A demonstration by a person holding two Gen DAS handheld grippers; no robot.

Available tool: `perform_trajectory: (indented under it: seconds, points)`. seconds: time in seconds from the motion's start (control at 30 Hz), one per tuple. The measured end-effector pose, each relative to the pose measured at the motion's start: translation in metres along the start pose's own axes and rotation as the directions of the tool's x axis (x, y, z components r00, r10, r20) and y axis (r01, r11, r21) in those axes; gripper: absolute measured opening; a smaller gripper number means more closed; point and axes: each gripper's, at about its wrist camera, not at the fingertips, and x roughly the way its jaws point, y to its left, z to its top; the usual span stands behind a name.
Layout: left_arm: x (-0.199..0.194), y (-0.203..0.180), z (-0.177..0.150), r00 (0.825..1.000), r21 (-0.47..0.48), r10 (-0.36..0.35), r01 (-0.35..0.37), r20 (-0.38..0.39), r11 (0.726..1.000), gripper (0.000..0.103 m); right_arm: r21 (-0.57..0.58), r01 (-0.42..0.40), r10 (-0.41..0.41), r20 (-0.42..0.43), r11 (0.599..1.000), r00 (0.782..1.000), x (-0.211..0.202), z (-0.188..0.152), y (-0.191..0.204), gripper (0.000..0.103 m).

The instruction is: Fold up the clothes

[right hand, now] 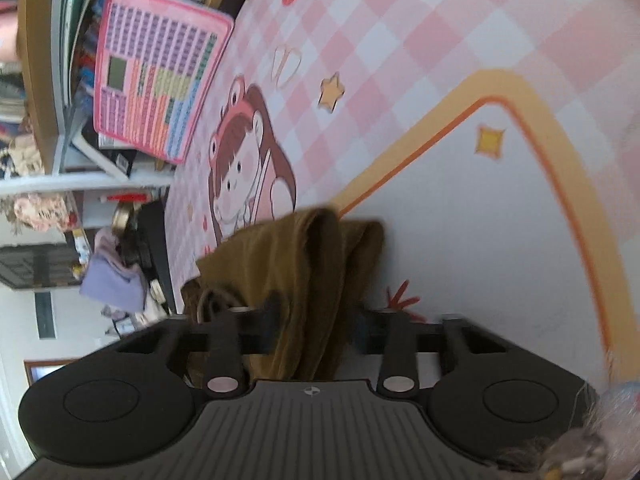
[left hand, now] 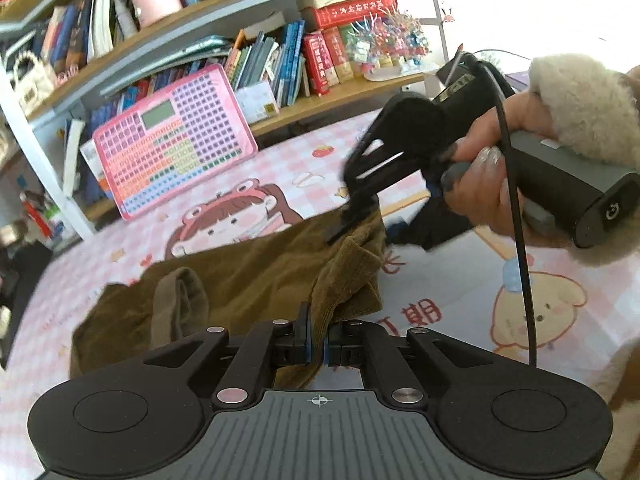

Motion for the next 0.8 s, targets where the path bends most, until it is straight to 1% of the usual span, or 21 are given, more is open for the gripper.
perform_trajectory:
  seconds: [0.03, 0.1, 0.2, 0.3, 0.4, 0.43, 0.53, 0.63, 0.8]
  points:
    - [0.0, 0.0, 0.002, 1.0, -0.012, -0.016, 0.016, 0.003, 1.0, 0.004, -0.002, -0.005, 0.005, 0.011, 1.0, 1.0, -0.004, 0.001, -0.001, 0.009]
    - [-0.001, -0.001, 0.007, 0.998, -0.035, -0.053, 0.053, 0.017, 0.998, 0.004, -0.04, -0.009, 0.01, 0.046, 0.999, 0.999, -0.014, 0.0, 0.002, 0.008]
    - [-0.004, -0.005, 0.02, 0.991, -0.057, -0.12, 0.123, 0.062, 0.991, 0.004, -0.09, 0.003, 0.007, 0.111, 0.996, 0.994, -0.036, 0.002, 0.008, 0.008]
    - [-0.006, -0.009, 0.03, 0.974, -0.084, -0.202, 0.211, 0.104, 0.974, 0.004, -0.102, 0.017, 0.0, 0.164, 0.995, 0.986, -0.059, 0.009, 0.01, 0.008]
    - [-0.004, -0.011, 0.032, 0.954, -0.115, -0.275, 0.288, 0.118, 0.951, 0.004, -0.117, 0.063, -0.039, 0.196, 0.991, 0.98, -0.075, 0.013, 0.011, 0.008]
    - [-0.004, -0.011, 0.032, 0.95, -0.124, -0.288, 0.302, 0.122, 0.945, 0.004, -0.12, 0.076, -0.051, 0.203, 0.99, 0.978, -0.08, 0.014, 0.011, 0.008]
    - [-0.005, -0.004, 0.03, 0.944, -0.162, -0.301, 0.321, 0.138, 0.933, 0.004, -0.131, 0.087, -0.059, 0.204, 0.988, 0.977, -0.084, 0.012, 0.014, 0.008]
    - [-0.011, 0.01, 0.028, 0.94, -0.228, -0.3, 0.332, 0.164, 0.915, 0.004, -0.159, 0.068, -0.035, 0.202, 0.985, 0.979, -0.086, 0.011, 0.025, 0.008]
    - [-0.024, 0.038, 0.016, 0.939, -0.333, -0.275, 0.332, 0.208, 0.882, 0.004, -0.247, 0.027, 0.019, 0.182, 0.969, 0.983, -0.076, 0.006, 0.063, 0.008]
